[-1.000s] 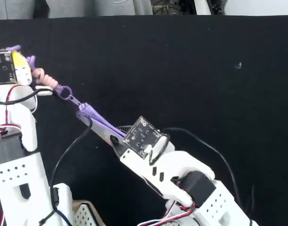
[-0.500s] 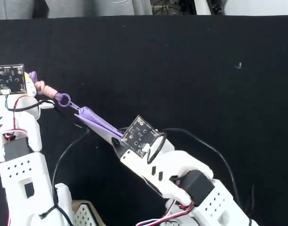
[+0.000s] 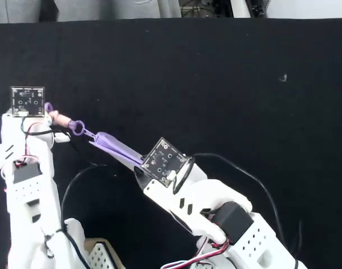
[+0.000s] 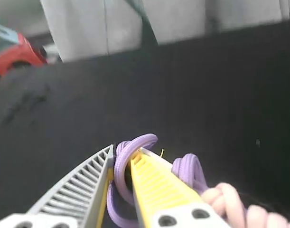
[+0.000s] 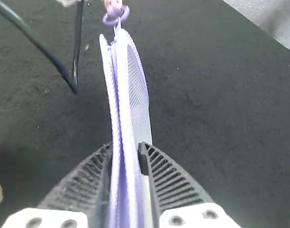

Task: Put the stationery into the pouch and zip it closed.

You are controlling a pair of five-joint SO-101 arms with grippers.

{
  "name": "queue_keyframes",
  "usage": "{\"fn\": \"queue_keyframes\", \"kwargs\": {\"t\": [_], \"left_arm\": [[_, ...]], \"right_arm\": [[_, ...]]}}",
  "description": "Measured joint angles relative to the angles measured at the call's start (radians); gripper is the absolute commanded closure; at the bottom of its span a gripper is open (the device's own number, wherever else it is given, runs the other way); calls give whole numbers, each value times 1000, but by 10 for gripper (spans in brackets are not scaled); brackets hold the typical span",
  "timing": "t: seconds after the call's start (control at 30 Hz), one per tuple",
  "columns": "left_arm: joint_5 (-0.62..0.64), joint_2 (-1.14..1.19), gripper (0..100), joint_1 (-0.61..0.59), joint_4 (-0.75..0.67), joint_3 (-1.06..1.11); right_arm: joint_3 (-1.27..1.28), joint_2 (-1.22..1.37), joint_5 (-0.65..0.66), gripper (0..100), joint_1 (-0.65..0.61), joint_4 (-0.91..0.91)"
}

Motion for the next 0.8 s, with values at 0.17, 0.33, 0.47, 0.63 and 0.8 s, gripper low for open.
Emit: {"fn": "queue_keyframes", "kwargs": {"t": [0.17, 0.33, 0.47, 0.63, 0.8], "left_arm": [[-63, 143, 971, 0, -5, 3], [-104, 278, 971, -3, -8, 3], [-157, 382, 971, 28, -17, 20], [-198, 479, 971, 55, -23, 31], [-239, 493, 971, 55, -23, 29]], "right_arm": [[2, 2, 2, 988, 0, 2], [18, 0, 3, 988, 0, 2], [32, 0, 3, 988, 0, 2], [32, 0, 3, 988, 0, 2], [32, 0, 3, 988, 0, 2]]}}
